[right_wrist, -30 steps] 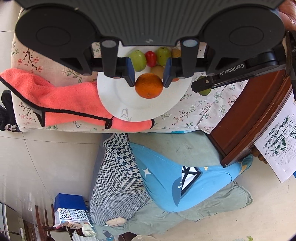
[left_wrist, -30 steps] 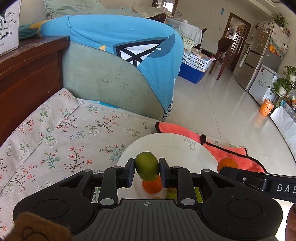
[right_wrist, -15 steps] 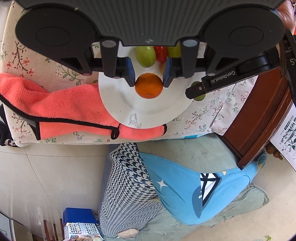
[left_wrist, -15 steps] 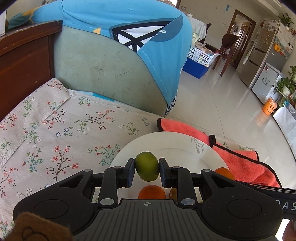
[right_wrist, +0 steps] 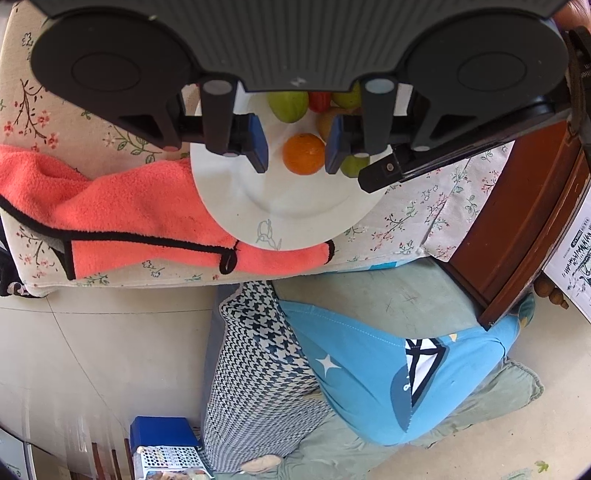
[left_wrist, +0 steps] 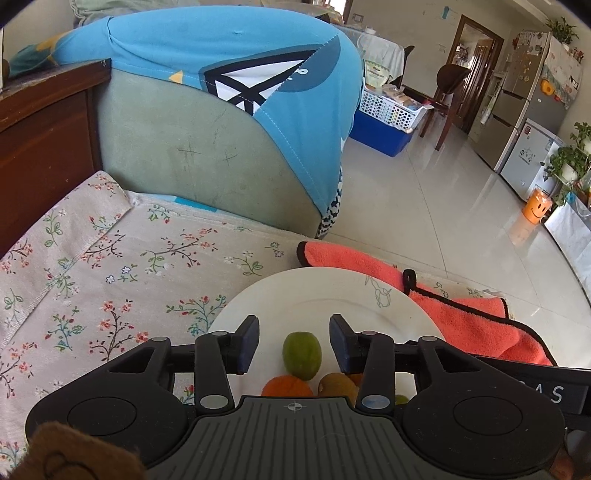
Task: Organize fruits
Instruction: 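Lower both fruits onto the plate and open both tools, then move both tools back over the remaining fruits toward the cherry tomato and green fruit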
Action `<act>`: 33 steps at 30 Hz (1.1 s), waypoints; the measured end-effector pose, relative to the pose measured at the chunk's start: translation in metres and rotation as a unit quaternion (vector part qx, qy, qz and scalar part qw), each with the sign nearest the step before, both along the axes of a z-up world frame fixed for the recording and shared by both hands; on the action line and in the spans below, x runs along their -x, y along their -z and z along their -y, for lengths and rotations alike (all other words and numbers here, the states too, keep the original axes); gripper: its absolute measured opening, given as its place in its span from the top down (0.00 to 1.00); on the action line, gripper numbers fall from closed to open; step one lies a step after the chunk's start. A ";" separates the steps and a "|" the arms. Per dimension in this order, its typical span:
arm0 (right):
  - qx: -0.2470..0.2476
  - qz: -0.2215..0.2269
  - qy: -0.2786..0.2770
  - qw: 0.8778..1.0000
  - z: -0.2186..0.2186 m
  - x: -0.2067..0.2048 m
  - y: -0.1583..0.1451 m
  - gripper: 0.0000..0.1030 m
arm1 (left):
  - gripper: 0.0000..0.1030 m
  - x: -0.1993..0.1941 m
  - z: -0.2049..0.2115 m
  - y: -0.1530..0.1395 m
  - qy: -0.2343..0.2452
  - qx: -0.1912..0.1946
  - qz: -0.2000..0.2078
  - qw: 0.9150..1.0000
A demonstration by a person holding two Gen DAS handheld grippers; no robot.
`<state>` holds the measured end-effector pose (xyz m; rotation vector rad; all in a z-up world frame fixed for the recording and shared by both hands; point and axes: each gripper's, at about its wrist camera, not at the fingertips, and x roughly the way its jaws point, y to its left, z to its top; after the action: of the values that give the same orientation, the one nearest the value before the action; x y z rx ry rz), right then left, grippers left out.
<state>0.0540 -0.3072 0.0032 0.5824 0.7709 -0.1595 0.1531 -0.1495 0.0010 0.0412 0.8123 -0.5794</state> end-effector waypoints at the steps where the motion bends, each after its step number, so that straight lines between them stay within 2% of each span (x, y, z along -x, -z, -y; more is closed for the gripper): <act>1: 0.002 0.002 0.000 1.000 0.000 0.001 -0.002 0.66 | 0.51 0.002 -0.001 -0.002 -0.006 -0.008 0.005 1.000; 7: 0.001 0.006 -0.002 1.000 -0.001 0.006 -0.008 0.65 | 0.44 0.009 -0.008 -0.007 -0.024 -0.033 0.002 0.999; 13: -0.002 0.012 -0.012 1.000 -0.006 0.014 -0.015 0.65 | 0.42 0.025 -0.015 -0.011 -0.024 -0.065 0.006 0.998; 19: 0.015 0.014 -0.035 0.999 -0.021 0.023 -0.020 0.65 | 0.42 0.039 -0.026 -0.014 -0.030 -0.085 0.000 0.996; 24: 0.031 0.021 -0.054 0.998 -0.034 0.030 -0.025 0.65 | 0.41 0.051 -0.037 -0.018 -0.032 -0.092 0.000 0.995; 33: 0.001 0.015 -0.072 0.997 -0.048 0.047 -0.023 0.65 | 0.36 0.067 -0.071 -0.029 -0.046 -0.091 -0.001 0.995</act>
<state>0.0068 -0.2595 0.0257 0.5249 0.7803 -0.0185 0.0863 -0.0782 0.0304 0.1685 0.8622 -0.4180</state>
